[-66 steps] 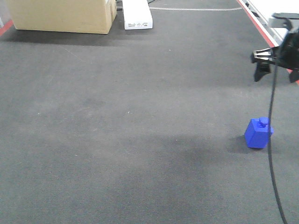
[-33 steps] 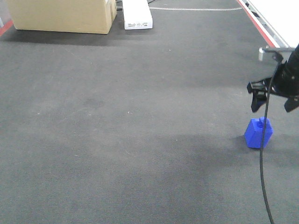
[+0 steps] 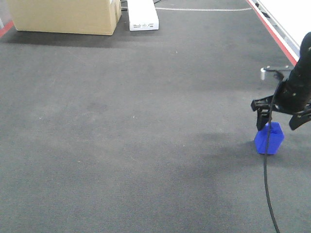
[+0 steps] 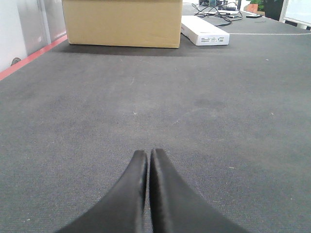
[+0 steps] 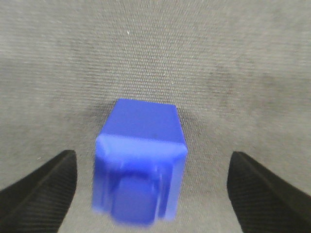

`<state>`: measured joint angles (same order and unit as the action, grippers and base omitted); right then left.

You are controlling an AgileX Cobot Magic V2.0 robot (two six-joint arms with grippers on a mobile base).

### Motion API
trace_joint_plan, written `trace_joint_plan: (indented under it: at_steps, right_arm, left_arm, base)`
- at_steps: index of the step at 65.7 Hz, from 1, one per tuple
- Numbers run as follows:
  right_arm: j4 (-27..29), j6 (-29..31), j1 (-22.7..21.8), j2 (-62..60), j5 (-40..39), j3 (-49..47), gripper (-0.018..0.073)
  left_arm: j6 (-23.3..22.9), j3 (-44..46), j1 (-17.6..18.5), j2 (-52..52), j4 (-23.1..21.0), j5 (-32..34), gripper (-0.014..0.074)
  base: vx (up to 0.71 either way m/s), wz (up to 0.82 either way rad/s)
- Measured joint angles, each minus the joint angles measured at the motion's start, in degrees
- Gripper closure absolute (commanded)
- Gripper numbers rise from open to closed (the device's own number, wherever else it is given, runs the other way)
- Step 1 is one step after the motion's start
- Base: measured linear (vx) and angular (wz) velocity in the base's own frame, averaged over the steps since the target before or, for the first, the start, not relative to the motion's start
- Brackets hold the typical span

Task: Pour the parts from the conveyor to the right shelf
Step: 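Close the right gripper on the blue block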

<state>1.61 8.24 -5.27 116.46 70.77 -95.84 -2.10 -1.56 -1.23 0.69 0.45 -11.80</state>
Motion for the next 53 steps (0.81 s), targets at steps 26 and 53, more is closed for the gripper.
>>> trace_joint_plan:
  at_steps: [26, 53]
  right_arm:
    - [0.00, 0.00, 0.00, 4.64, -0.56, 0.00, 0.0137]
    - [0.07, 2.19, 0.00, 4.03, -0.61, 0.08, 0.0568]
  left_arm:
    - [0.00, 0.00, 0.00, 0.00, 0.00, 0.00, 0.0603]
    - [0.00, 0.00, 0.00, 0.00, 0.00, 0.00, 0.0603]
  base:
    - [0.00, 0.00]
    - [0.00, 0.00]
